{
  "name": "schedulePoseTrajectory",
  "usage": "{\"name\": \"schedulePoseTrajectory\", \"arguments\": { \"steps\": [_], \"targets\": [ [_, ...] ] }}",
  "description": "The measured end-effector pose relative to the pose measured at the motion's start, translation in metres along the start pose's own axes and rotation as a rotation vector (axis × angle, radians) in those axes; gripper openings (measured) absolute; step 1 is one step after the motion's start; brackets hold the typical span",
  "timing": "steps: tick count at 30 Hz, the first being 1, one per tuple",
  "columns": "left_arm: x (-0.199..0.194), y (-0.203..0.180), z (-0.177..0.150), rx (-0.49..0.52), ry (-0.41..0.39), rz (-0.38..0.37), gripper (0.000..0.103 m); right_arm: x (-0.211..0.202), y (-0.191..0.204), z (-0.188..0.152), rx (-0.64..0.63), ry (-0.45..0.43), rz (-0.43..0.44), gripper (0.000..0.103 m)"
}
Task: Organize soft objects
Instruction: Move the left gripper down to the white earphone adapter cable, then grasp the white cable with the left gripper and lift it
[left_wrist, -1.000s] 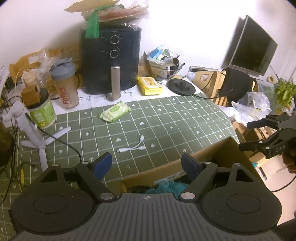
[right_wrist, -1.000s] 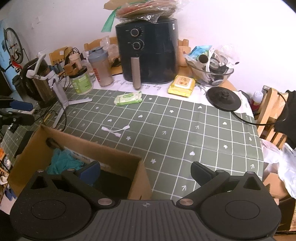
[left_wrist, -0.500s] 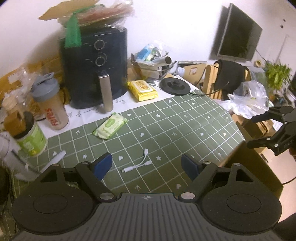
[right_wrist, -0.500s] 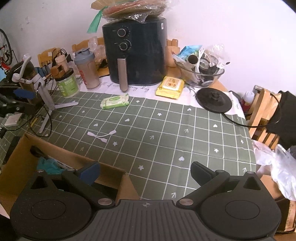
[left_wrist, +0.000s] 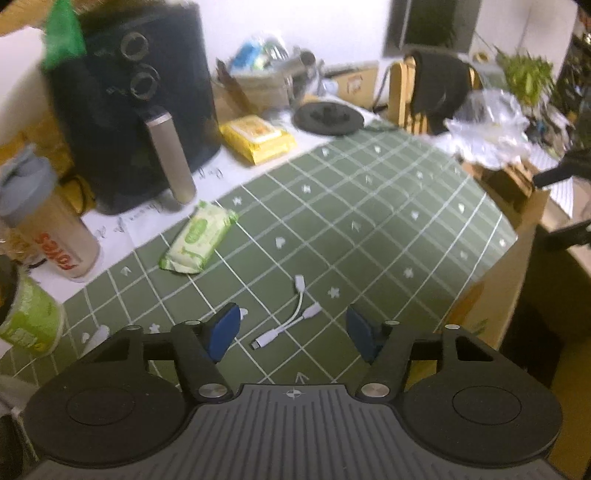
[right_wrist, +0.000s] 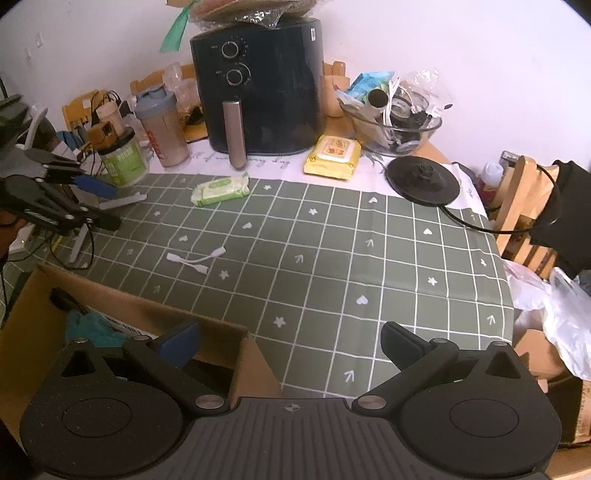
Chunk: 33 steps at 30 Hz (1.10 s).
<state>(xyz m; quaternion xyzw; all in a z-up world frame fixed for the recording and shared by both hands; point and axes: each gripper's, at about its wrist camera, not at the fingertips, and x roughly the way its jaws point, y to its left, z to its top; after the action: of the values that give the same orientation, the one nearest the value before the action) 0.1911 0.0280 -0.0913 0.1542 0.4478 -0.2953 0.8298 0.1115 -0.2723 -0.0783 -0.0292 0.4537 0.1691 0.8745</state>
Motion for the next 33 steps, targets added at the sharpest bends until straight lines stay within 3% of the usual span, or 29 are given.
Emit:
{"name": "schedulePoseTrajectory", "arguments": {
  "steps": [9, 20, 33],
  "targets": [
    [0.057, 0.002, -0.003, 0.109, 0.114, -0.018, 0.042, -0.007, -0.007, -0.013, 0.073, 0.021, -0.026, 0.103],
    [0.113, 0.005, -0.001, 0.206, 0.204, -0.028, 0.034, -0.021, -0.013, -0.027, 0.123, 0.03, -0.069, 0.103],
    [0.127, -0.006, -0.002, 0.292, 0.24, -0.067, 0.011, -0.036, -0.028, -0.037, 0.233, 0.019, -0.065, 0.103]
  ]
}}
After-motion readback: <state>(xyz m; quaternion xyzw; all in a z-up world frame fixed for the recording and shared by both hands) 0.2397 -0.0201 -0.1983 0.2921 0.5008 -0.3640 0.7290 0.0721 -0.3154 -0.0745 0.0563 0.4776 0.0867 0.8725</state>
